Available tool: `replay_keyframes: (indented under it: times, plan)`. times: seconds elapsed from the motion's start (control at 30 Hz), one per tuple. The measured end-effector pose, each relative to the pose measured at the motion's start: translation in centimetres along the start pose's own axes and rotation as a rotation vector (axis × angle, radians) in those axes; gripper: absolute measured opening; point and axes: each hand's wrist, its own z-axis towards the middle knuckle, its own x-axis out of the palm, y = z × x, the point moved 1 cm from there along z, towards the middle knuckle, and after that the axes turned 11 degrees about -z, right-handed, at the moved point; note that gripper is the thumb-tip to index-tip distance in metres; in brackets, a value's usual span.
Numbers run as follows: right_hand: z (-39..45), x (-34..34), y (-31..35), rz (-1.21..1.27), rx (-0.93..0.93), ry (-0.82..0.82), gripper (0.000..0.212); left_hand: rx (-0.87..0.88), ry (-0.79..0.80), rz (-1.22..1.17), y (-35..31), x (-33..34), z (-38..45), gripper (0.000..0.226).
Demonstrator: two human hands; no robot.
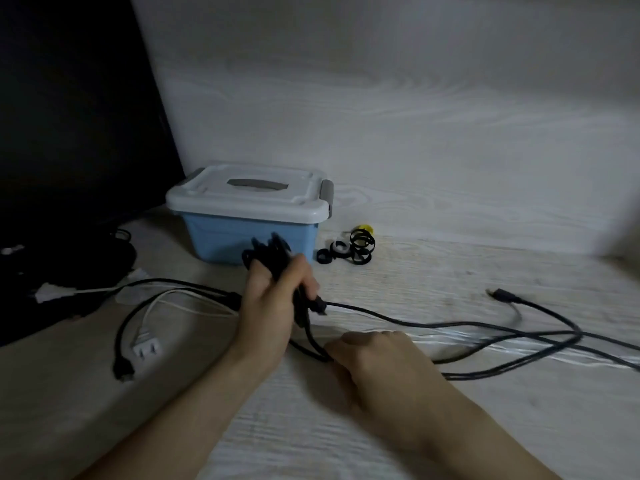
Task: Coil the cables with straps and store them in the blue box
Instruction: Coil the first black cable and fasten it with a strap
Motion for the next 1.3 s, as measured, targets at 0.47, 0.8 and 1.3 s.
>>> replay_keyframes:
  times: [0.47, 0.8, 1.3]
  plan:
    - [-0.4, -1.7, -1.7, 0.135, 0.092, -0.545, 0.036, -0.223, 0.555, 0.725, 0.6, 0.3, -2.4, 0.045]
    - [-2.8, -4.2, -8.1, 0.405, 0.306, -0.325, 0.036, -0.178, 0.715, 0.739, -0.9, -0.3, -2.1, 0.032]
    - [-0.8, -1.1, -6.4, 0.410, 0.295, -0.594, 0.025, -0.301, 0.508, 0.326, -0.6, -0.1, -2.0, 0.042]
